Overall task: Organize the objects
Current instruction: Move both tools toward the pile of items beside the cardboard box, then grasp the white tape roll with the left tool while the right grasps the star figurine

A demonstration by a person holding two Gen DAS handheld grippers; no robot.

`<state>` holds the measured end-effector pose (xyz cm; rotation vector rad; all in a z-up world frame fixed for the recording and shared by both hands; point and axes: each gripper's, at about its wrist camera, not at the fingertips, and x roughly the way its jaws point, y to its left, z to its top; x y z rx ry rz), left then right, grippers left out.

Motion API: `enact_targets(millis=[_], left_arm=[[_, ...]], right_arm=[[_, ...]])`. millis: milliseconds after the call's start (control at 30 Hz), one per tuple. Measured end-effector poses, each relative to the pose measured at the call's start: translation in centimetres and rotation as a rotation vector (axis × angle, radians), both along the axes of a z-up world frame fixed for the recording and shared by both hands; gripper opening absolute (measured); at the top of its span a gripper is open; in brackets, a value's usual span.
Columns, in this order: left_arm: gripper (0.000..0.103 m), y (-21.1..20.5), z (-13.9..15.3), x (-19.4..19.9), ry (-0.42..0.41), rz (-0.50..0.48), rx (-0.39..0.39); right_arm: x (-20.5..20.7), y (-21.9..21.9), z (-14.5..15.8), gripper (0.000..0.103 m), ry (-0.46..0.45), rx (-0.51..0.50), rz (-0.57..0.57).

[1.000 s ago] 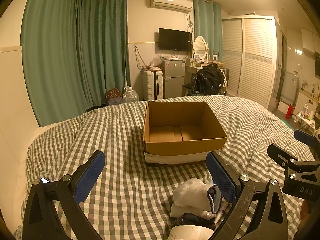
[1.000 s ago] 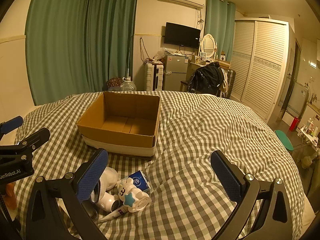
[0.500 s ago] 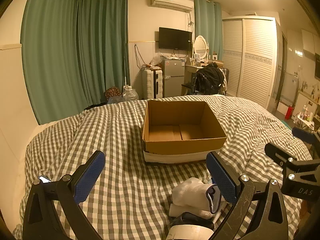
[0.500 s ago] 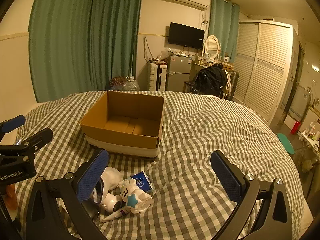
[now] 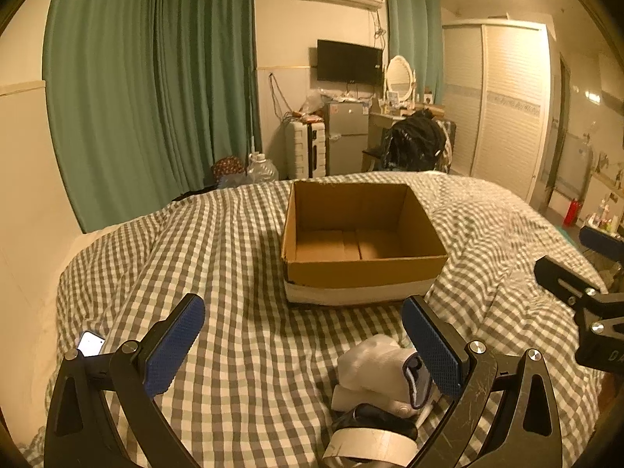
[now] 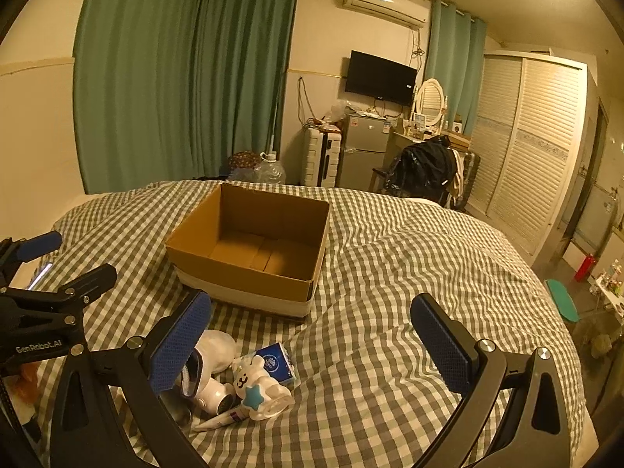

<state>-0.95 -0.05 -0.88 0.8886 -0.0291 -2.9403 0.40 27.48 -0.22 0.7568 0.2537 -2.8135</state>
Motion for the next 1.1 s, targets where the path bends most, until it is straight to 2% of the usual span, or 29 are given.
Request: enact_targets(millis=[333, 567, 733, 1000, 1100], left_arm=[[0.103, 1.1, -0.2, 2.1, -0.057, 0.016, -0.008], [0.103, 2.1, -1.9, 3.7, -0.141, -0.022, -0.023], [0.103, 2.6, -4.7, 4.3, -0.208, -0.081, -0.021], [0.103, 3.6, -10.4, 2.9, -0.377, -0.177, 0.047], [0.103, 3.9, -11.9, 2.1, -0.416, -0.196, 0.074]], right_arm=[[0.8, 1.2, -0.1, 0.103, -0.042, -0.001, 0.033], [2.8, 1.6, -1.5, 0.103, -0.074, 0.045, 0.069], [3.3, 2.3, -3.5, 0.103, -0.125, 0.063, 0.071], [2.3, 1.5, -5.9, 0.103, -0.189, 0.074, 0.087], [1.4, 0.9, -7.1, 0.103, -0.219, 0.09, 0.096]])
